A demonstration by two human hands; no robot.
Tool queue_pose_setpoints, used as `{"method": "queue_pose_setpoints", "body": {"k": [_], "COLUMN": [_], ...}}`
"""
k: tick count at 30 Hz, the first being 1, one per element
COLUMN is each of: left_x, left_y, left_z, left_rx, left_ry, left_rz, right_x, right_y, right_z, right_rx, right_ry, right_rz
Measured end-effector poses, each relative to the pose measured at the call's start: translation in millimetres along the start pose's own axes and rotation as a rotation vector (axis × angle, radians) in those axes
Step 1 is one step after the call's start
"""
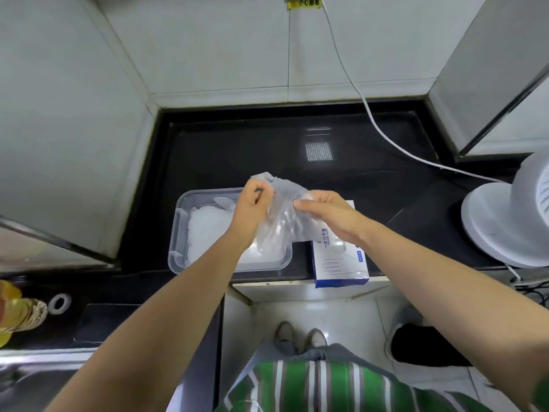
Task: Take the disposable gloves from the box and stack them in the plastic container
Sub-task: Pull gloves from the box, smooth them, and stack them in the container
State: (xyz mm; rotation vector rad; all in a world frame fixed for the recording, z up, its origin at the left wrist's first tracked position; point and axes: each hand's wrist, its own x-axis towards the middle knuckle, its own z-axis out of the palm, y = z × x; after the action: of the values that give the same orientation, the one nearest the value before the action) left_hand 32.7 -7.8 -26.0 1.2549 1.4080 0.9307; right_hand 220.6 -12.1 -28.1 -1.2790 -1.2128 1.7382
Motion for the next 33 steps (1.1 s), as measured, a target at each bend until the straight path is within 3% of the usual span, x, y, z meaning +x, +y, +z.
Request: {"method": "queue_pose_setpoints", "body": {"k": [3,7,13,18,20,25,27,31,33], "left_x": [-7,-16,-14,-12,-13,-19,-18,-15,-15], "left_y": [4,11,-8,-20,-23,-30,-32,-35,-33], "left_z": [-17,-39,-71,-83,-88,-98,-97,-95,-98], "left_rx": [0.016,-0.047,-0.306,-0.149,-0.103,-0.134,-0.186,-0.001,-0.080], "left_ry": [0.006,-0.162,-0.004,0.014,0.036,-0.017,-0.009,0.053,-0.068], "left_rz": [-0.142,-0.426,-0.421,-0.403,-0.396,-0.316,-0.353,-0.334,-0.481], "right_x": [9,20,34,40,43,49,50,51,51], "right_y": [-2,-8,-7,-9,-8,-5,-4,-6,-4], "right_z": [6,23,52,73,82,83,83,85,86], "right_rx": [0.080,0.060,-0.005,-0.024,-0.078,0.094,0.107,0.070,0.064], "right_ry": [0.040,0.016,0.069,-0.103,-0.002,0.284,0.270,0.246,0.226], "right_rz": [-0.013,0.006,0.109,0.333,0.296,0.072,0.067,0.029,0.001]}}
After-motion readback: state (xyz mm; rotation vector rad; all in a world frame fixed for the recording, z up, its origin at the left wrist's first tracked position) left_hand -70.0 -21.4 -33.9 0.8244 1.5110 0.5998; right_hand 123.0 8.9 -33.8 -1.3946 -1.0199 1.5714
